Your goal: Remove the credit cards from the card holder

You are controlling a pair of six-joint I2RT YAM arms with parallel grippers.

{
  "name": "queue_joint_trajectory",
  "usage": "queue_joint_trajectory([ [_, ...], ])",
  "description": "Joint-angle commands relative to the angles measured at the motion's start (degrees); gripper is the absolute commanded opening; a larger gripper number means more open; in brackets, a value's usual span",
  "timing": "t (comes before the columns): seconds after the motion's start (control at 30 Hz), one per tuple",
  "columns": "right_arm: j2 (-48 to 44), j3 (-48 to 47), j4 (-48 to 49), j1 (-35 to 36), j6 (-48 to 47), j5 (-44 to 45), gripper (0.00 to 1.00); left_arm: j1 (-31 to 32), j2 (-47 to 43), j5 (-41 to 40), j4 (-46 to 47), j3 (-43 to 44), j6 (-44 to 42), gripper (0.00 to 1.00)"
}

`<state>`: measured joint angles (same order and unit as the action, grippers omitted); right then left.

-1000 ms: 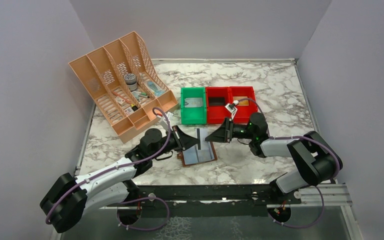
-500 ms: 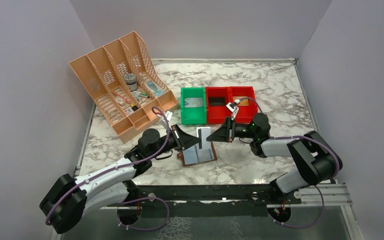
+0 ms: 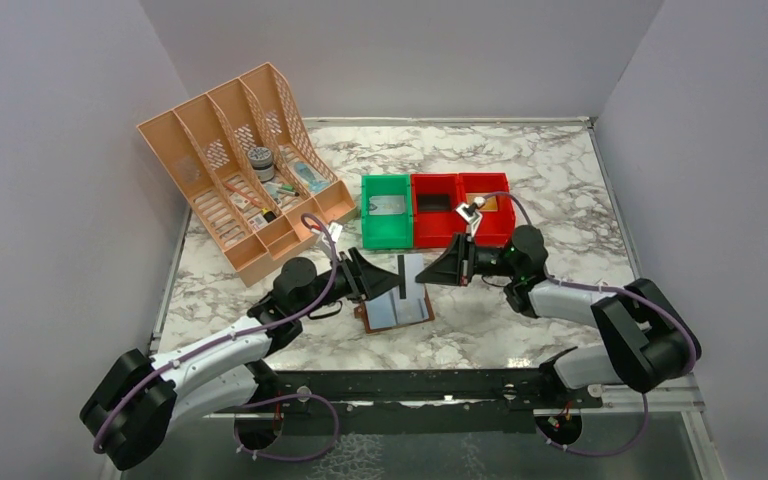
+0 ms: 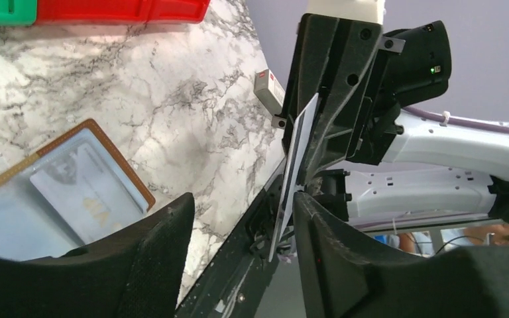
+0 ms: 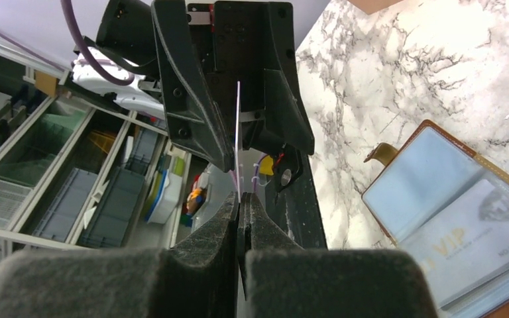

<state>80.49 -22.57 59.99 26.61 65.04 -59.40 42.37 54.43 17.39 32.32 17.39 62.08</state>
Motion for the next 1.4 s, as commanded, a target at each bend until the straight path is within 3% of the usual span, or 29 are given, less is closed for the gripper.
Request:
queue_joint_trajectory([
  [0.0, -4.26, -1.75, -12.23, -0.27, -8.06, 3.67, 0.01, -0.43, -1.32, -0.4, 1.0, -1.24, -0.17, 0.65],
  [0.1, -7.53, -3.02, -22.02, -0.26, -13.32, 8.22, 0.01, -0.72, -2.6, -1.06, -0.57, -1.2, -1.05, 0.82],
  [0.13, -8.63, -3.47, -25.12, -0.25, -15.1, 9.87, 0.01, -0.74, -3.08, -1.47, -2.18, -0.84, -1.8, 0.95],
  [0.17, -9.54, -4.06, -27.62, -0.24, -16.65, 11.18, 0.01, -0.87, -3.62, -2.34, -4.48, -0.28, -2.74, 0.99],
  [0.33, -13.47, -6.26, -36.9, -0.31, -22.95, 15.79, 0.01, -0.99, -6.12, -7.55, -18.91, 3.75, -8.6, 0.99],
  [0.47, -15.05, -6.43, -37.51, -0.24, -24.69, 16.84, 0.01, -1.11, -7.33, -12.48, -30.1, 8.04, -14.15, 0.99],
  [0.83, -17.89, -6.26, -38.42, -0.24, -29.76, 17.31, 0.01, -1.17, -5.45, -22.96, -46.59, 16.89, -24.65, 0.99],
  [1.13, -20.06, -10.71, -46.64, -0.24, -39.92, 25.78, 0.01, -1.48, -2.92, -34.86, -56.92, 24.47, -33.81, 0.99],
  [1.27, -18.76, -12.46, -47.54, -0.24, -42.37, 27.15, 0.01, -5.03, -0.06, -36.84, -60.21, 27.14, -36.61, 0.99],
  [1.37, -17.96, -13.01, -46.47, -0.24, -44.09, 27.39, 0.01, -11.49, 0.15, -32.91, -60.93, 27.76, -38.04, 0.99],
])
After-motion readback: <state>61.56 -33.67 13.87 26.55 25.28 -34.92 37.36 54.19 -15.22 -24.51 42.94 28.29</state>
